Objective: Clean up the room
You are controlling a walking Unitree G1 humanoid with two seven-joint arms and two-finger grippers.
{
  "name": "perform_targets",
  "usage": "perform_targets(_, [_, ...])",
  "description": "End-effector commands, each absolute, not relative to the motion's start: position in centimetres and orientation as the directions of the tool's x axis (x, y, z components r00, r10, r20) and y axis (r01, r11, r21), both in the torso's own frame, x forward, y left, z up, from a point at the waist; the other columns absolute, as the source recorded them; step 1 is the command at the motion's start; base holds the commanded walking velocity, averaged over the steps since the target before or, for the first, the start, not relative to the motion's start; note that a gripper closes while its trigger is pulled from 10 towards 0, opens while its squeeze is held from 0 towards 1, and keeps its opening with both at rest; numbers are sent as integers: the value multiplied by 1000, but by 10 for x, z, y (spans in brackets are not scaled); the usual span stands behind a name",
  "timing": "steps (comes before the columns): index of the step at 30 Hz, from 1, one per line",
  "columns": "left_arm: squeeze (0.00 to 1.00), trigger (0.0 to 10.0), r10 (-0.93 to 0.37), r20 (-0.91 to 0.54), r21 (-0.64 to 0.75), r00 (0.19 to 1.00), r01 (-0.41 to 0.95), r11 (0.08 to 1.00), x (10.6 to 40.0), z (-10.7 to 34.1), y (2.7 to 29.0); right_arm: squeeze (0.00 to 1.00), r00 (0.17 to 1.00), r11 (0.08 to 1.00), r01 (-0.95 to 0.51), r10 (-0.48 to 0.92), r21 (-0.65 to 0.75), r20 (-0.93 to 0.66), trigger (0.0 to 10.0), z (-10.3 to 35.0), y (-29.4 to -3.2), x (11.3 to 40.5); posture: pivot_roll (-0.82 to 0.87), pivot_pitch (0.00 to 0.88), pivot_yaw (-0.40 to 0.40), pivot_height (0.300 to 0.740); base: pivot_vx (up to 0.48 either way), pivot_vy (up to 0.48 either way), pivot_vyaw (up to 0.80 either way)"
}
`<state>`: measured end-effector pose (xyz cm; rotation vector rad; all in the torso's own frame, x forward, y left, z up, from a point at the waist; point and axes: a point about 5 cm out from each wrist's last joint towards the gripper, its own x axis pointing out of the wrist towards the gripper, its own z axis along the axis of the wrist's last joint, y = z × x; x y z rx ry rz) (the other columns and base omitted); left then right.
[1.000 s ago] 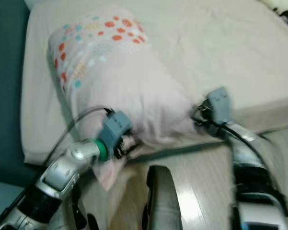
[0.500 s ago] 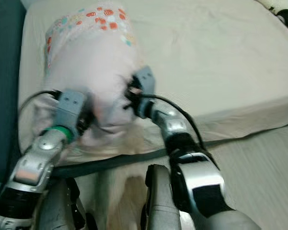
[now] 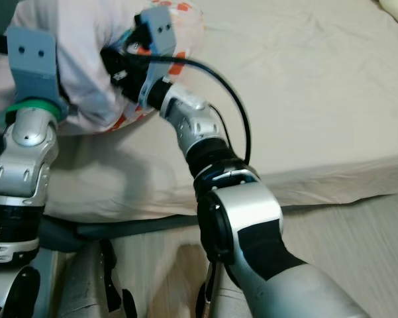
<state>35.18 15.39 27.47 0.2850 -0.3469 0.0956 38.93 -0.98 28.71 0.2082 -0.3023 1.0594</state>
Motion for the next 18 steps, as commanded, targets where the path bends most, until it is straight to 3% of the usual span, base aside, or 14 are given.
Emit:
perform_targets(1, [0,10000,-88,307,299,948,-8,954,347,260,137,0,456,460,-887,850,50,263,10000,258,-8,387,69,131,39,518,0,0,0])
perform_targets(2, [0,10000,-257,225,385,940,156,909,335,241,129,0,477,470,-879,859,83,186,10000,224,-18,384,67,137,39,518,0,0,0])
perform_targets(4, [0,10000,-340,167,416,925,247,875,328,230,126,0,479,469,-877,865,101,148,10000,206,-23,381,67,139,38,518,0,0,0])
perform_targets(9, [0,10000,-399,119,420,909,318,850,322,221,125,0,475,462,-878,871,121,122,10000,192,-26,377,63,145,41,518,0,0,0])
perform_targets(11, [0,10000,-533,-23,434,846,489,757,295,198,137,0,494,477,-849,869,230,20,10000,122,-53,353,65,156,43,518,0,0,0])
perform_targets(13, [0,10000,-569,-64,430,820,537,725,287,192,140,0,495,480,-838,869,259,-8,10000,104,-60,343,65,156,43,518,0,0,0])
perform_targets(16, [0,10000,-613,-166,423,773,617,663,276,177,148,0,609,587,-740,792,327,-43,10000,73,-92,328,54,166,39,518,0,0,0])
perform_targets(18, [0,10000,-656,-245,399,714,691,603,267,169,153,0,737,702,-627,675,336,-34,10000,70,-122,325,43,166,40,518,0,0,0])
